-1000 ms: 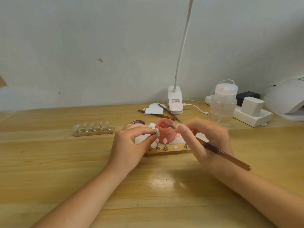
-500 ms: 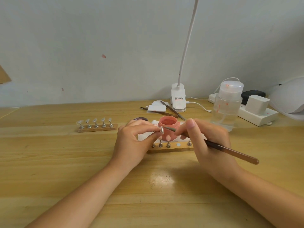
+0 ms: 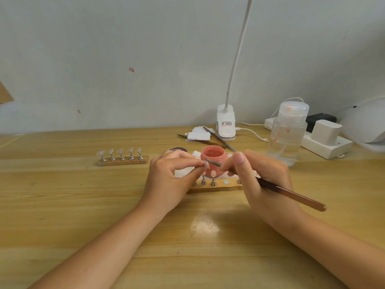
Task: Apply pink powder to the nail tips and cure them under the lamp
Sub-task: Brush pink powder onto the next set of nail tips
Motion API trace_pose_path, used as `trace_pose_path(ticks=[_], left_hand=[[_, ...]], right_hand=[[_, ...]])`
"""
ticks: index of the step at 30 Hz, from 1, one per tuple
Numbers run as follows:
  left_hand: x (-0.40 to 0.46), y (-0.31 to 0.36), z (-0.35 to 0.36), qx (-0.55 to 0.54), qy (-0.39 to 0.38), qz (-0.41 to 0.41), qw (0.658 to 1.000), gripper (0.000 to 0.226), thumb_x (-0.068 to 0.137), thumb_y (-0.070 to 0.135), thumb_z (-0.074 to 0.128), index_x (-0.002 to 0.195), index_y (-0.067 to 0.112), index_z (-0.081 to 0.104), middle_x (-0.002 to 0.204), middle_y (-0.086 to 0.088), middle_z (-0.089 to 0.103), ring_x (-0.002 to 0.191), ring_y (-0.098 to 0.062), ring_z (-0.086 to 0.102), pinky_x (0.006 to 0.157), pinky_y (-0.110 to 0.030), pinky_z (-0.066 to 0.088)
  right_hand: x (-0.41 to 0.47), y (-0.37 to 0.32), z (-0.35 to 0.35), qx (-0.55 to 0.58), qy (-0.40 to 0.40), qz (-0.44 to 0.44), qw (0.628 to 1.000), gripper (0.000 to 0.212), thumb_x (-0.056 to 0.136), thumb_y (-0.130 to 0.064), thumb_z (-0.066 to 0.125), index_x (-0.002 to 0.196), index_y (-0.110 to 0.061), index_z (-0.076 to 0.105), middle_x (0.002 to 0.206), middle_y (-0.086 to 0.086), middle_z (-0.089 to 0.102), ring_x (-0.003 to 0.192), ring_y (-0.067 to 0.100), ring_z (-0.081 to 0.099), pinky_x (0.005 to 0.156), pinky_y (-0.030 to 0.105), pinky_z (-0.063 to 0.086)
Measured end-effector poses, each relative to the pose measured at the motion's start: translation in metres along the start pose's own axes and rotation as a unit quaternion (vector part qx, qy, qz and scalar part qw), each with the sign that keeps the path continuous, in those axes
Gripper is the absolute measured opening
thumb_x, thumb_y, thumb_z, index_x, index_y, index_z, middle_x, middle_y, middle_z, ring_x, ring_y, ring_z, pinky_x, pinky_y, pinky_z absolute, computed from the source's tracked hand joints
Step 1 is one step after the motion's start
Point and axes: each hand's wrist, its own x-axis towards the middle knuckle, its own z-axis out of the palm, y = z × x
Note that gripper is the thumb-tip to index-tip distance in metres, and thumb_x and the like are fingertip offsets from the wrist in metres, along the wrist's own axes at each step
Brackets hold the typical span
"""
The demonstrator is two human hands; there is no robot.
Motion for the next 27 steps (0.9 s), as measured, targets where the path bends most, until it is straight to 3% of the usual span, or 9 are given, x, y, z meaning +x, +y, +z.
trace_pose_path(ticks=[5, 8, 11, 15, 18, 20, 24, 27], left_hand=[[-0.0008, 0.0009, -0.0012, 0.002, -0.004, -0.013, 1.0, 0.017, 0.071, 0.008, 0.075, 0.083, 0.019, 0.074, 0.075, 0.017, 0.062, 0.084, 0.0, 0.055, 0.085, -0.031, 0.039], [-0.0005, 0.0006, -0.0013, 0.008, -0.007, -0.004, 1.0, 0.015, 0.07, 0.007, 0.075, 0.082, 0.017, 0.074, 0.075, 0.015, 0.063, 0.08, 0.003, 0.053, 0.08, -0.026, 0.04], [-0.0005, 0.0004, -0.0009, 0.008, -0.006, -0.009, 1.0, 0.017, 0.071, 0.006, 0.075, 0.083, 0.017, 0.074, 0.074, 0.016, 0.062, 0.081, 0.005, 0.052, 0.08, -0.023, 0.04], [-0.0001, 0.0, -0.001, 0.008, -0.013, -0.008, 1.0, 0.017, 0.07, 0.004, 0.075, 0.082, 0.015, 0.074, 0.074, 0.013, 0.063, 0.08, 0.004, 0.052, 0.076, -0.012, 0.038], [0.0002, -0.0003, -0.0013, 0.008, -0.016, -0.008, 1.0, 0.014, 0.07, 0.004, 0.075, 0.081, 0.014, 0.074, 0.075, 0.008, 0.065, 0.081, 0.001, 0.053, 0.076, -0.01, 0.037], [0.0001, 0.0003, -0.0016, 0.0, -0.016, -0.014, 1.0, 0.015, 0.071, 0.004, 0.075, 0.081, 0.015, 0.074, 0.075, 0.009, 0.065, 0.082, 0.002, 0.053, 0.076, -0.006, 0.036], [0.0, 0.0002, -0.0019, 0.003, -0.021, -0.006, 1.0, 0.014, 0.07, 0.005, 0.074, 0.081, 0.013, 0.074, 0.076, 0.007, 0.066, 0.08, 0.004, 0.051, 0.074, -0.006, 0.035], [0.0, 0.0009, -0.0022, -0.003, -0.021, -0.013, 1.0, 0.013, 0.071, 0.004, 0.074, 0.081, 0.012, 0.074, 0.075, 0.008, 0.065, 0.081, 0.003, 0.052, 0.075, -0.006, 0.035]], right_hand=[[-0.0029, 0.0026, -0.0031, 0.03, -0.007, 0.007, 0.999, 0.056, 0.094, -0.038, 0.036, 0.061, -0.003, 0.066, 0.064, -0.013, 0.061, 0.061, -0.004, 0.058, 0.059, 0.01, 0.042], [0.0, 0.0001, -0.0011, -0.005, -0.012, -0.008, 1.0, 0.043, 0.093, -0.031, 0.039, 0.068, -0.01, 0.068, 0.075, -0.016, 0.063, 0.072, -0.007, 0.059, 0.066, 0.011, 0.043], [0.0006, -0.0012, -0.0019, 0.008, -0.019, -0.017, 1.0, 0.037, 0.094, -0.036, 0.038, 0.068, -0.022, 0.063, 0.068, -0.019, 0.058, 0.064, -0.006, 0.057, 0.061, 0.01, 0.042], [0.0016, 0.0004, -0.0006, 0.003, 0.0, -0.014, 1.0, 0.047, 0.094, -0.033, 0.039, 0.065, -0.008, 0.068, 0.075, -0.019, 0.063, 0.071, -0.008, 0.06, 0.065, 0.01, 0.044], [-0.0008, 0.0019, -0.0016, 0.016, -0.007, 0.006, 1.0, 0.043, 0.092, -0.038, 0.041, 0.064, -0.017, 0.067, 0.065, -0.015, 0.063, 0.062, -0.002, 0.06, 0.058, 0.016, 0.047], [-0.0014, 0.0014, -0.0031, 0.031, -0.003, 0.008, 0.999, 0.047, 0.092, -0.038, 0.04, 0.061, -0.014, 0.066, 0.06, -0.016, 0.059, 0.057, -0.003, 0.058, 0.055, 0.011, 0.043], [0.0021, 0.0007, -0.0004, 0.011, -0.001, -0.005, 1.0, 0.041, 0.092, -0.026, 0.045, 0.067, -0.005, 0.069, 0.073, -0.012, 0.065, 0.071, -0.009, 0.06, 0.064, 0.009, 0.044], [-0.0001, 0.0005, -0.0016, 0.047, -0.004, 0.008, 0.999, 0.049, 0.092, -0.032, 0.041, 0.061, -0.005, 0.067, 0.065, -0.018, 0.06, 0.059, -0.006, 0.057, 0.058, 0.007, 0.041]])
